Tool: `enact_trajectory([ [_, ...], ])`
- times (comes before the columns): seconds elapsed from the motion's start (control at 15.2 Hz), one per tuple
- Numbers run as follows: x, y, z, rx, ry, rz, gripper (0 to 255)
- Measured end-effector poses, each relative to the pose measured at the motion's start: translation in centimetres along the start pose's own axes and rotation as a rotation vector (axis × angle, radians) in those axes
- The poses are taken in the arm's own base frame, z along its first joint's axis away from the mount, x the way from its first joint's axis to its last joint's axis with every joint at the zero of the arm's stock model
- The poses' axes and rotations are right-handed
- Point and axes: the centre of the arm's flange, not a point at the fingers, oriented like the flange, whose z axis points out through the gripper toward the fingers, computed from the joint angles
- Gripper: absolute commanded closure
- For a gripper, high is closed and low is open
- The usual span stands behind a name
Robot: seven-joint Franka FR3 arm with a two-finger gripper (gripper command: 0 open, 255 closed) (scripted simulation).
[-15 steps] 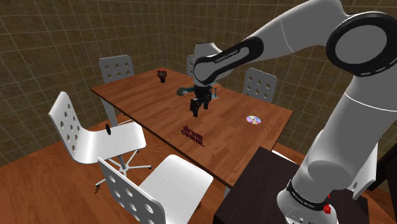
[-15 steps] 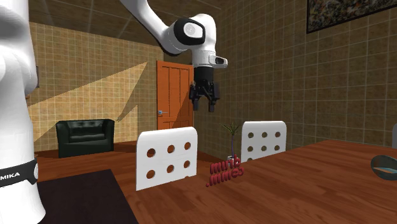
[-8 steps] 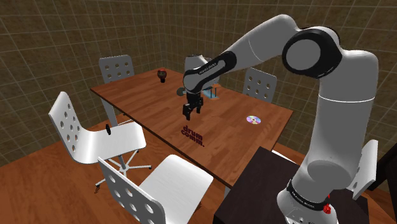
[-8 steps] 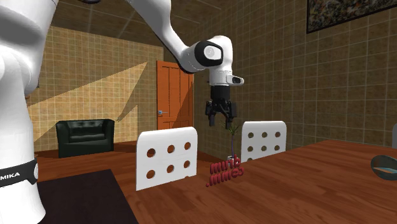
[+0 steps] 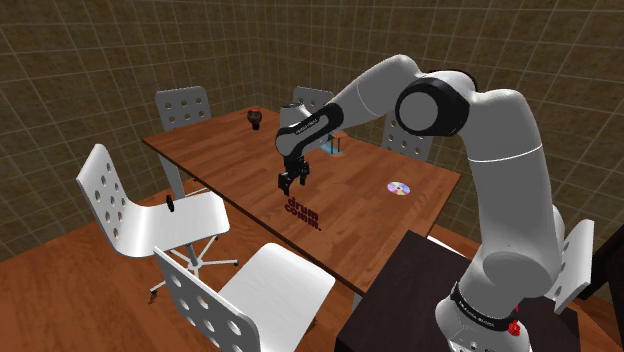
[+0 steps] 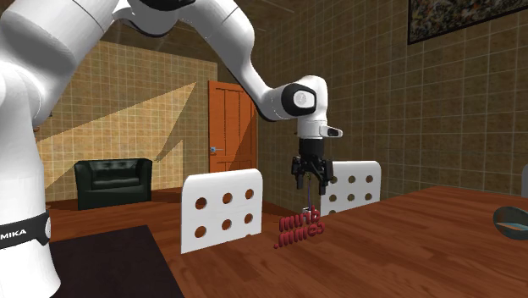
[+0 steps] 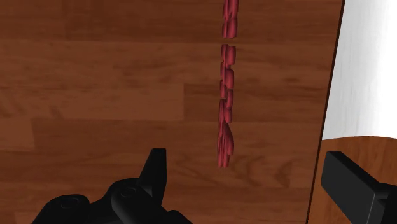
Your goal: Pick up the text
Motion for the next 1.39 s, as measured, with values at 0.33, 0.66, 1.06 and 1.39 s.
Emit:
enact_trajectory([
  [0.33,0.2,0.1,2.6,0.000,0.000,0.001,0],
  [0.66,0.2,0.1,4.0,0.000,0.000,0.001,255],
  [1.06,0.2,0.1,4.1,0.000,0.000,0.001,255],
  [1.39,0.1,0.2,3.0,0.000,0.000,0.001,255],
])
